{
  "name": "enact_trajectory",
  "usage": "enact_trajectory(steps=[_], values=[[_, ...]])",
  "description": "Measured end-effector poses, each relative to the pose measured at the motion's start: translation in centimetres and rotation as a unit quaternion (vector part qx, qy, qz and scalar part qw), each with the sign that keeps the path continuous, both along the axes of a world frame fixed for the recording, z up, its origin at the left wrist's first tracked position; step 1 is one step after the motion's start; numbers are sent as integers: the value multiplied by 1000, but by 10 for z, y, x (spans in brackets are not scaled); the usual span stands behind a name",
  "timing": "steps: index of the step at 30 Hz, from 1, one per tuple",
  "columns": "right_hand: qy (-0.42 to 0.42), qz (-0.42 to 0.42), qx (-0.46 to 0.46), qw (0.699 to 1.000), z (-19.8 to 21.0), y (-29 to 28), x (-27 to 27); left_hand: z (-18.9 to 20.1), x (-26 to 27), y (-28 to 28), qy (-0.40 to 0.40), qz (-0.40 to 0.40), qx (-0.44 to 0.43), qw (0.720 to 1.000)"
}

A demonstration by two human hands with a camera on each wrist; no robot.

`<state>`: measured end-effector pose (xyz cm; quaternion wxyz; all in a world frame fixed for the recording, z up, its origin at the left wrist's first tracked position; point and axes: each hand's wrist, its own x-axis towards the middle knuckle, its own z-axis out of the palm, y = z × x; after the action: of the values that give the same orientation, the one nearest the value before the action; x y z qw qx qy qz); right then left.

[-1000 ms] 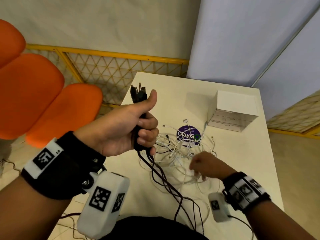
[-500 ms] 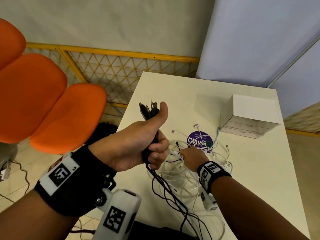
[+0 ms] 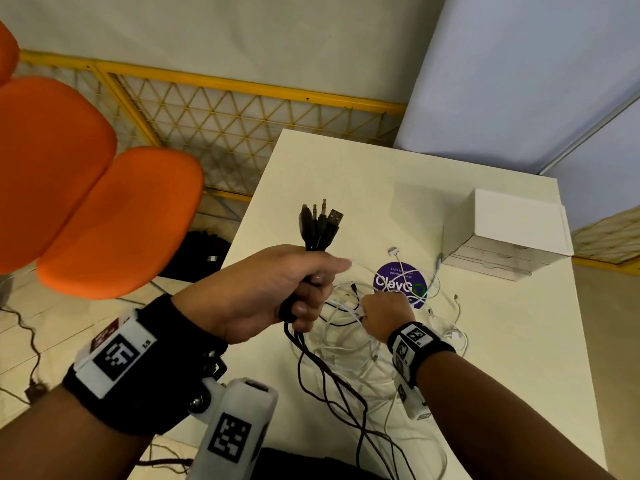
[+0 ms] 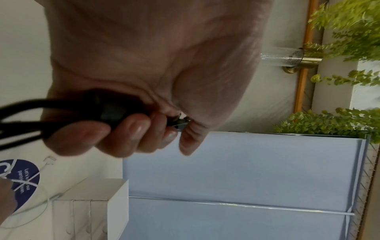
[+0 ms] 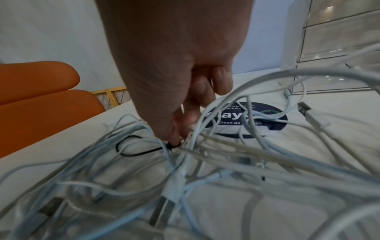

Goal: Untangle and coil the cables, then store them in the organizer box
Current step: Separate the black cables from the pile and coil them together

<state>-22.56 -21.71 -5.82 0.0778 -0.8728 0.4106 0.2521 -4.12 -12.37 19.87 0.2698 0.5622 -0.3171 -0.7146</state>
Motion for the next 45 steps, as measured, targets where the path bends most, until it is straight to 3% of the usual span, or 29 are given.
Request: enact_trajectory(steps=[6,11,16,18,21,23,26,34,45], values=[[-2,-10,-15,1000,-3,1,-4,-5,6,1,84,48,23,995],[-39,48,-27,998,-16,5,-6,-9,9,7,75,69,-31,994],[-55,51,-33,997,-22,15,-7,-9,11,10,51,87,-61,993],[-75,31,-27,996,-22,18,-9,-9,12,12,45,84,-71,993],[-158,-86,26,983,-12,20,-12,-9,13,14,28,54,-90,994],[-250,-194,65,946,-1,22,-15,-8,13,15,22,40,-98,994],[-382,-308,121,863,25,25,-22,-8,10,14,8,50,-94,994],[-551,-435,224,676,114,34,-43,-6,-6,8,10,59,-104,993],[-678,-362,237,594,236,55,-55,7,-48,2,74,77,-116,987]])
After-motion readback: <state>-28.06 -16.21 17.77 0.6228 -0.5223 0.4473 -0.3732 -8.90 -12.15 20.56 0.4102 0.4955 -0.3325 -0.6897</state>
